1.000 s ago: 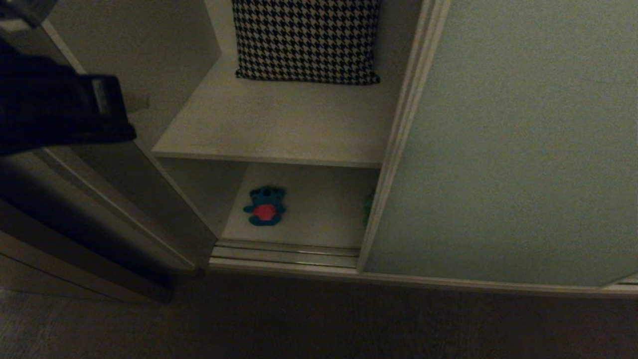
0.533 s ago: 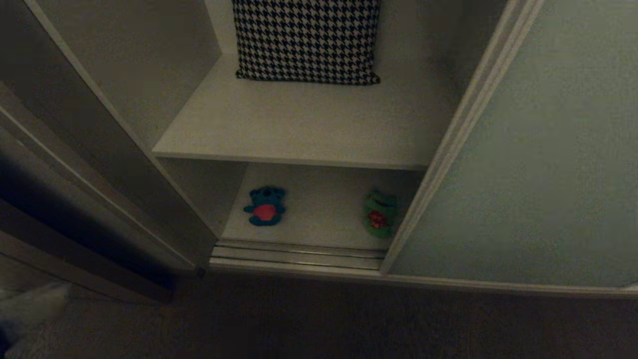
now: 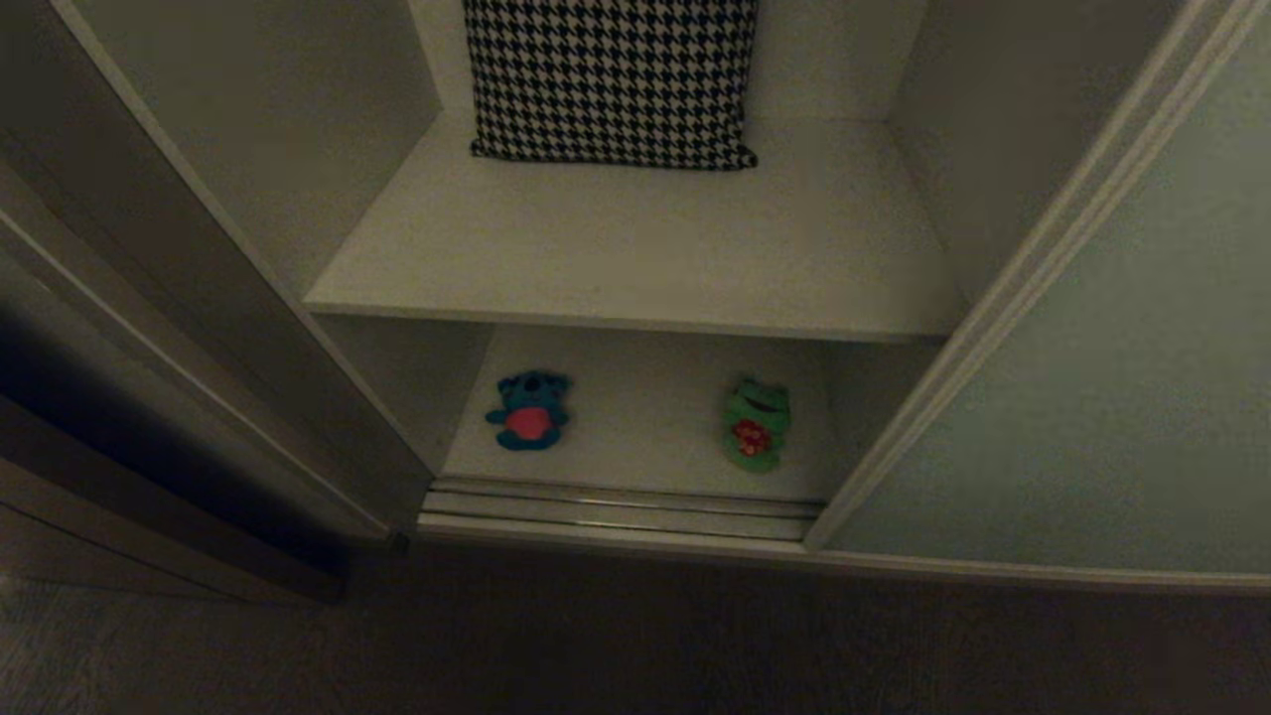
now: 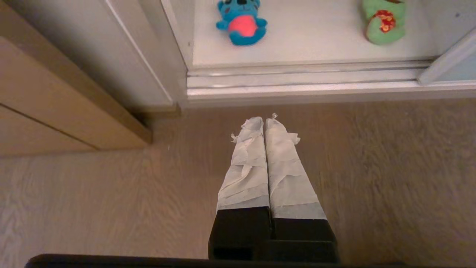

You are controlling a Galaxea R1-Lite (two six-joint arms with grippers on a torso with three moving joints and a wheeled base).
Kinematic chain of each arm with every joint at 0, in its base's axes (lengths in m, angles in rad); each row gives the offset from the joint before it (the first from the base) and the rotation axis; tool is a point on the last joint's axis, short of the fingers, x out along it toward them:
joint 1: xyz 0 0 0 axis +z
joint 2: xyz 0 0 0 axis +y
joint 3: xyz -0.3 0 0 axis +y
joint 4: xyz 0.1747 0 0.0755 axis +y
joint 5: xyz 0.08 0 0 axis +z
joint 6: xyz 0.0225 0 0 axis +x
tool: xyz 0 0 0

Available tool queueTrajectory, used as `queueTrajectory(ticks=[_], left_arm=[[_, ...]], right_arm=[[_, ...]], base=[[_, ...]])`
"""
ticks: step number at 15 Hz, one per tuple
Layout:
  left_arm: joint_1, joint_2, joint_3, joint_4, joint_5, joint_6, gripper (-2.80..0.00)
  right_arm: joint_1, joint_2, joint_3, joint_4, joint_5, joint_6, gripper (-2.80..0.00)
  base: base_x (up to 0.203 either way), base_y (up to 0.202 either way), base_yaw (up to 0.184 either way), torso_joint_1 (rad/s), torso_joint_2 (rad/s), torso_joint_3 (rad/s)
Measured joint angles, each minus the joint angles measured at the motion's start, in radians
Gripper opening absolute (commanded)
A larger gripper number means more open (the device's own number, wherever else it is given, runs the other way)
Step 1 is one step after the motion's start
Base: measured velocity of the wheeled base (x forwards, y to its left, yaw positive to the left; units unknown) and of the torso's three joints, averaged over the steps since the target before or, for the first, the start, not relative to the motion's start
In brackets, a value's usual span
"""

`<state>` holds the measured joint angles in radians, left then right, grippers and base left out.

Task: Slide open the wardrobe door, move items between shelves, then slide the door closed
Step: Open the door

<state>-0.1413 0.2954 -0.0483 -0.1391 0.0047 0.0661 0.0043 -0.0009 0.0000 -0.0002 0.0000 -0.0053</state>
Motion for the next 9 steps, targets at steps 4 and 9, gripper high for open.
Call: queueTrajectory(ticks=[4,9], left_arm=[[-0.053,-0.014,0.043,-0.012,0.063,-0.01,-2.8],[-0.047,0.013,0.046,-0.026,0.09,-0.043,-2.8]], right_arm=[[0.0,0.0,0.0,0.0,0.0,0.0,-2.8],[0.0,0.0,0.0,0.0,0.0,0.0,-2.8]], base=[[0.0,0.0,0.0,0.0,0.0,0.0],[0.0,0.0,0.0,0.0,0.0,0.0]])
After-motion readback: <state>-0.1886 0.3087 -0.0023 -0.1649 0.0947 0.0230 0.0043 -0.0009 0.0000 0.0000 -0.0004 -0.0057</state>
